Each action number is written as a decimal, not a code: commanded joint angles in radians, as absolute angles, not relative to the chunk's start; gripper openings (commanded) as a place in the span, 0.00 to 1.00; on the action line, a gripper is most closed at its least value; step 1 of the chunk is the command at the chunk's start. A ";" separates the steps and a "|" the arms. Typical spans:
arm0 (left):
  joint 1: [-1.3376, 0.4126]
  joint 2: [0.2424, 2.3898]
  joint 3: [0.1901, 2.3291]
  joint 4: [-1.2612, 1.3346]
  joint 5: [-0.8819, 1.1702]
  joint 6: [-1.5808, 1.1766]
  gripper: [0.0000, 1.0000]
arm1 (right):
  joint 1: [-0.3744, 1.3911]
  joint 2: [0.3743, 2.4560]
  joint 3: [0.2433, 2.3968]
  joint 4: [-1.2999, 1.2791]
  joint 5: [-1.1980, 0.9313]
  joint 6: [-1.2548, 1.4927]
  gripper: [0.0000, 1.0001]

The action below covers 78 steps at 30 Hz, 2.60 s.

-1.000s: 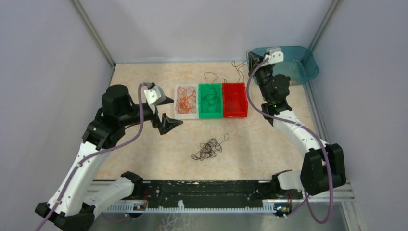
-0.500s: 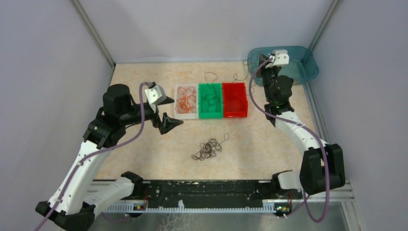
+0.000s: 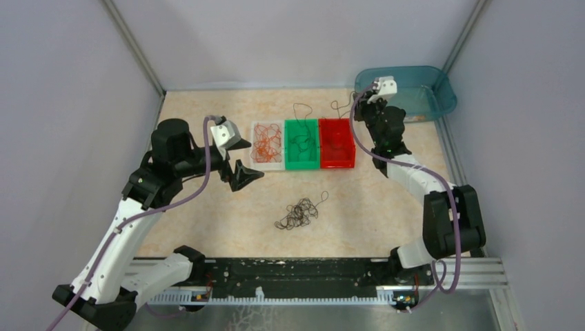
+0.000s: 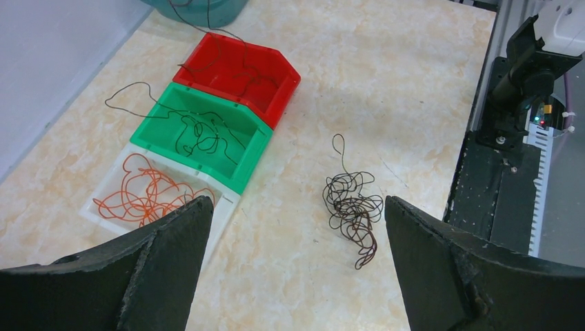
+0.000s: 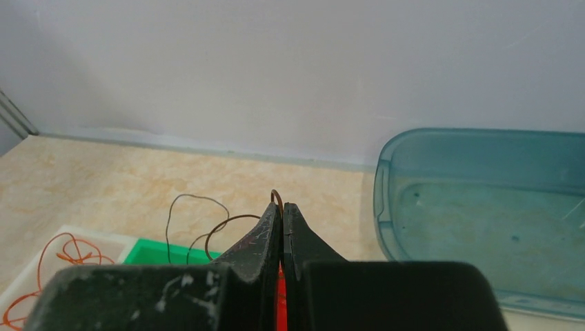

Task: Untangle the cables

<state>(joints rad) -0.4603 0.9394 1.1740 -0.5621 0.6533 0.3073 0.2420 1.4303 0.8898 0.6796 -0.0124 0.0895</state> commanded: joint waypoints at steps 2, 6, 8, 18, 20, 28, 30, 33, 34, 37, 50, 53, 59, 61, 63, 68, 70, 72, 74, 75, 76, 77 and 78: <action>-0.463 0.928 1.199 -0.569 0.646 0.305 1.00 | 0.269 1.487 0.884 0.725 -0.013 0.137 0.00; -0.463 0.927 1.202 -0.571 0.644 0.305 1.00 | 0.291 1.534 0.873 0.734 0.012 0.112 0.00; -0.462 0.929 1.203 -0.573 0.644 0.305 1.00 | 0.303 1.566 0.864 0.736 0.033 0.098 0.00; -0.462 0.938 1.207 -0.573 0.634 0.293 1.00 | 0.340 1.598 0.831 0.700 0.111 0.076 0.22; -0.463 0.942 1.208 -0.575 0.632 0.288 1.00 | 0.342 1.577 0.834 0.688 0.118 0.086 0.36; -0.462 0.964 1.222 -0.573 0.627 0.277 1.00 | 0.365 1.423 0.859 0.532 0.124 0.080 0.58; -0.457 0.975 1.223 -0.571 0.630 0.266 1.00 | 0.393 1.368 0.839 0.485 0.107 0.085 0.62; -0.440 1.001 1.219 -0.575 0.652 0.264 1.00 | 0.480 1.282 0.782 0.427 0.065 0.095 0.65; -0.429 1.013 1.218 -0.574 0.660 0.265 1.00 | 0.521 1.253 0.758 0.407 0.045 0.083 0.66; -0.369 1.047 1.218 -0.582 0.709 0.263 1.00 | 0.616 1.179 0.652 0.408 -0.136 0.072 0.64; -0.161 1.128 1.118 -0.667 0.830 0.371 1.00 | 0.890 1.325 0.567 0.399 -0.373 -0.070 0.61; -0.158 1.110 1.099 -0.667 0.837 0.371 1.00 | 0.933 1.349 0.619 0.329 -0.360 -0.176 0.62; -0.140 1.099 1.065 -0.663 0.851 0.364 1.00 | 0.960 1.442 0.744 0.180 -0.399 -0.325 0.59; -0.133 1.096 1.059 -0.666 0.855 0.364 1.00 | 0.966 1.477 0.781 0.121 -0.409 -0.372 0.57; -0.128 1.094 1.057 -0.670 0.855 0.370 1.00 | 0.974 1.509 0.825 0.032 -0.415 -0.427 0.56; -0.116 1.087 1.050 -0.670 0.851 0.379 1.00 | 0.990 1.569 0.900 -0.097 -0.426 -0.507 0.55; -0.112 1.083 1.046 -0.669 0.852 0.379 1.00 | 0.994 1.596 0.925 -0.137 -0.419 -0.524 0.54; -0.110 1.078 1.043 -0.667 0.851 0.380 1.00 | 1.000 1.614 0.938 -0.151 -0.410 -0.535 0.51; -0.109 1.071 1.045 -0.664 0.849 0.382 1.00 | 1.002 1.626 0.947 -0.150 -0.403 -0.538 0.42; -0.110 1.067 1.046 -0.662 0.849 0.382 1.00 | 1.002 1.632 0.952 -0.151 -0.402 -0.540 0.32; -0.110 1.063 1.047 -0.658 0.849 0.381 1.00 | 1.002 1.634 0.958 -0.155 -0.402 -0.542 0.24; -0.110 1.059 1.047 -0.658 0.850 0.382 1.00 | 1.002 1.633 0.960 -0.155 -0.401 -0.543 0.17; -0.108 1.055 1.048 -0.659 0.851 0.382 1.00 | 1.002 1.628 0.961 -0.152 -0.397 -0.543 0.09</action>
<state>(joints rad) -0.1154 1.0836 1.0504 -0.6643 0.8272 0.3611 0.9882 1.6272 0.9054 -0.1455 -0.3927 -0.5098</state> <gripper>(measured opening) 0.997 0.197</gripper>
